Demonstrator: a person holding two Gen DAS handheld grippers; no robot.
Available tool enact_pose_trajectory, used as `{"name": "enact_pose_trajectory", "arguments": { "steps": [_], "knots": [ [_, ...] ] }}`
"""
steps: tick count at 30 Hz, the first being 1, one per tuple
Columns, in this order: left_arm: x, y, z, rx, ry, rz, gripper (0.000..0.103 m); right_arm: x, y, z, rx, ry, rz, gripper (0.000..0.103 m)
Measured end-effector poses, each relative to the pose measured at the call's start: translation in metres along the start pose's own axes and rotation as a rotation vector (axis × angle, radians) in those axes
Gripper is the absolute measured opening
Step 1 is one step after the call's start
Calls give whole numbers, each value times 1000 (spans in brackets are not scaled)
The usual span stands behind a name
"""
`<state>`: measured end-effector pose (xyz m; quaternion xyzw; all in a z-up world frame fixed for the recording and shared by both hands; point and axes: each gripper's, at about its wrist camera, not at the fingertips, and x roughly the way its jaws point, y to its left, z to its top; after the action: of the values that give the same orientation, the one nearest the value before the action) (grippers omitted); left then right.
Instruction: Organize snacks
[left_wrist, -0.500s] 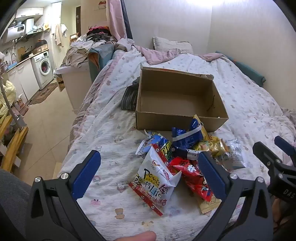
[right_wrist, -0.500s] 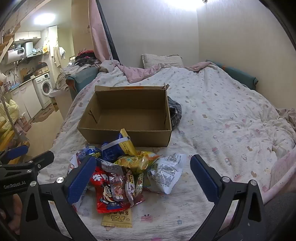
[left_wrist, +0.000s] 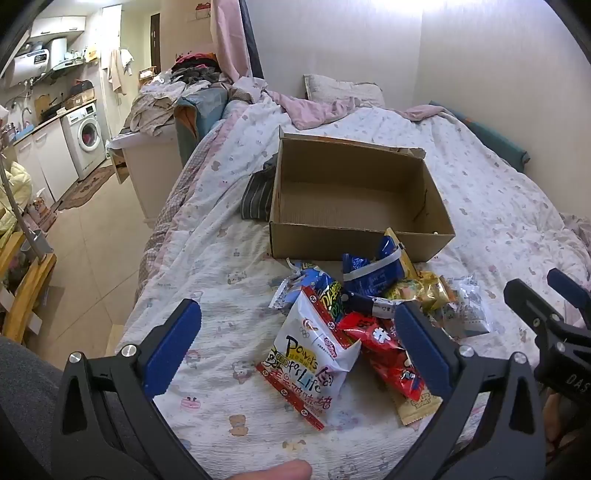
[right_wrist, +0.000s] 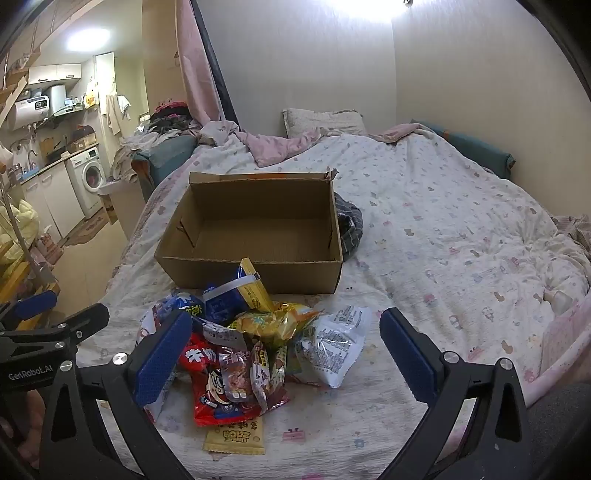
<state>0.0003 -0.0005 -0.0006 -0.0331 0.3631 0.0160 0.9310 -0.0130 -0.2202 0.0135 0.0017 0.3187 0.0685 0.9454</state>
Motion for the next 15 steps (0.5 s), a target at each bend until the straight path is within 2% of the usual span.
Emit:
{"name": "enact_pose_trajectory", "arguments": {
  "steps": [15],
  "knots": [
    [-3,0,1,2,-2,4,103,-1,1,0,0,-1,-1,103]
  ]
}}
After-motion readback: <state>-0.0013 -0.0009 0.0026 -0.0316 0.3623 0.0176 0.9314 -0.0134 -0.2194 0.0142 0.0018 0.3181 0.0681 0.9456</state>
